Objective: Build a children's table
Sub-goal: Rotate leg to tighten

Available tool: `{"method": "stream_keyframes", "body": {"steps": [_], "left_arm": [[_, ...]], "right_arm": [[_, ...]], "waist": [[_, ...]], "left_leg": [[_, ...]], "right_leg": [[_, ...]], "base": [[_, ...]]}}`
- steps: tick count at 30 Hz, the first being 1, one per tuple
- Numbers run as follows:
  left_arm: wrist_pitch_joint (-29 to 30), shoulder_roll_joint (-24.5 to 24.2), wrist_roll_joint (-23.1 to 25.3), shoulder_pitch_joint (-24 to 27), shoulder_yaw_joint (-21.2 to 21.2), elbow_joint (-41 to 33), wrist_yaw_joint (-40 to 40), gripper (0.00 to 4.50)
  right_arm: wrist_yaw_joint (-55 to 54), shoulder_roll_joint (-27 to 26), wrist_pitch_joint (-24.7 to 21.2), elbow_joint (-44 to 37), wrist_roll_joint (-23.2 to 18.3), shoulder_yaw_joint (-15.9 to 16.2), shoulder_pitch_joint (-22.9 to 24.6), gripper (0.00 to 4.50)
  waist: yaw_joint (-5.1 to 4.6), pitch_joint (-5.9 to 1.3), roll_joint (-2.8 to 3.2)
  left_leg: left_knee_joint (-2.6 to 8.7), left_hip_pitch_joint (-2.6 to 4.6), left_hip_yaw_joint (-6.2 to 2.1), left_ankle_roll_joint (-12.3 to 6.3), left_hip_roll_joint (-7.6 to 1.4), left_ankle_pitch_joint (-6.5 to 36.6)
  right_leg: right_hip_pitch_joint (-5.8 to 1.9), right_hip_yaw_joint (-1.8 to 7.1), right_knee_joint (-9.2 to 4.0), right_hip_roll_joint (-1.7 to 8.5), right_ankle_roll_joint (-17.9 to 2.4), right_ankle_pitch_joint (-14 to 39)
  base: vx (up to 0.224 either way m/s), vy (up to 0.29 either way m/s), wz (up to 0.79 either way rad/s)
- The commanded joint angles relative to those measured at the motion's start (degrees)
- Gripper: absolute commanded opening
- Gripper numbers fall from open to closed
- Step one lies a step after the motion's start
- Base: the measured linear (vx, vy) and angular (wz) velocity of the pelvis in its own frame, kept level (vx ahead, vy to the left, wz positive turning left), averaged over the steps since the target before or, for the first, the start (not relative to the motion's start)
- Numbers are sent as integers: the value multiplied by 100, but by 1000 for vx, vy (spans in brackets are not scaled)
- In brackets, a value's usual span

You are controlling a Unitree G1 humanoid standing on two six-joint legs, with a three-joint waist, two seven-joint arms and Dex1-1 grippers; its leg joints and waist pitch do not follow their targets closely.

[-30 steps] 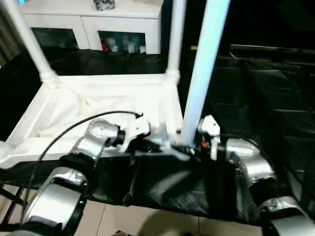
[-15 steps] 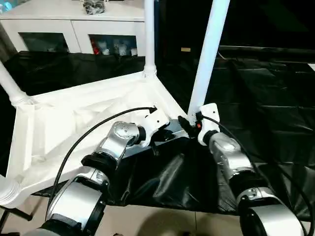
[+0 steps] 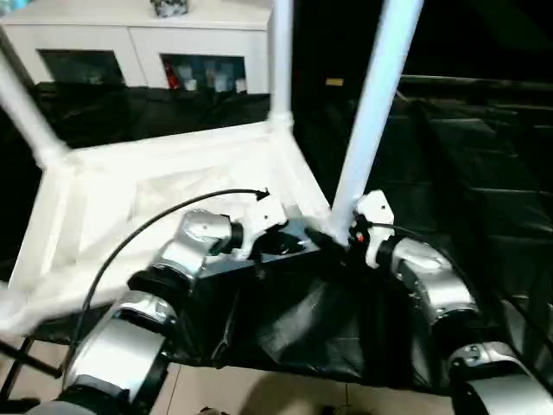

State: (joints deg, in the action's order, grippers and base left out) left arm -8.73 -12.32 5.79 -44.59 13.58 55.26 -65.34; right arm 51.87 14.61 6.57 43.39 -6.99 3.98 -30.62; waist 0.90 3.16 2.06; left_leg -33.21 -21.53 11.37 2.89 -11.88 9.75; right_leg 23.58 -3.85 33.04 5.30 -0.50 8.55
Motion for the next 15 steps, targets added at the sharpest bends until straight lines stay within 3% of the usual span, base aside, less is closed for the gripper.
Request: {"method": "stream_keyframes", "body": {"steps": [1, 6, 12, 15], "left_arm": [[-121, -84, -16, 22, 73, -41, -313, 0], [-178, -265, -46, 11, 116, 32, -705, 0], [-214, -395, -94, 9, 132, 56, -1043, 0], [-233, -452, -98, 15, 138, 66, -1182, 0]], "right_arm": [[606, 79, -60, -235, -153, 89, 75, 421], [1322, 328, -36, -201, -163, 179, 61, 388], [1637, 441, -130, -282, -266, 230, 27, 333], [1757, 453, -173, -316, -287, 241, 18, 311]], "waist": [[43, -443, -36], [113, -444, -22], [114, -421, -20], [119, -424, -17]], "left_leg": [[322, 52, -23, -601, -128, 1363], [323, 65, -27, -566, -145, 1335], [348, 72, -37, -401, -146, 1614], [350, 74, -39, -395, -149, 1601]], "right_leg": [[-330, 177, -310, 241, -1612, 934], [-305, 174, -293, 242, -1679, 916], [-293, 176, -323, 245, -1590, 1301], [-293, 178, -314, 243, -1586, 1241]], "base": [[0, 0, 0], [0, 0, 0], [0, 0, 0], [0, 0, 0]]}}
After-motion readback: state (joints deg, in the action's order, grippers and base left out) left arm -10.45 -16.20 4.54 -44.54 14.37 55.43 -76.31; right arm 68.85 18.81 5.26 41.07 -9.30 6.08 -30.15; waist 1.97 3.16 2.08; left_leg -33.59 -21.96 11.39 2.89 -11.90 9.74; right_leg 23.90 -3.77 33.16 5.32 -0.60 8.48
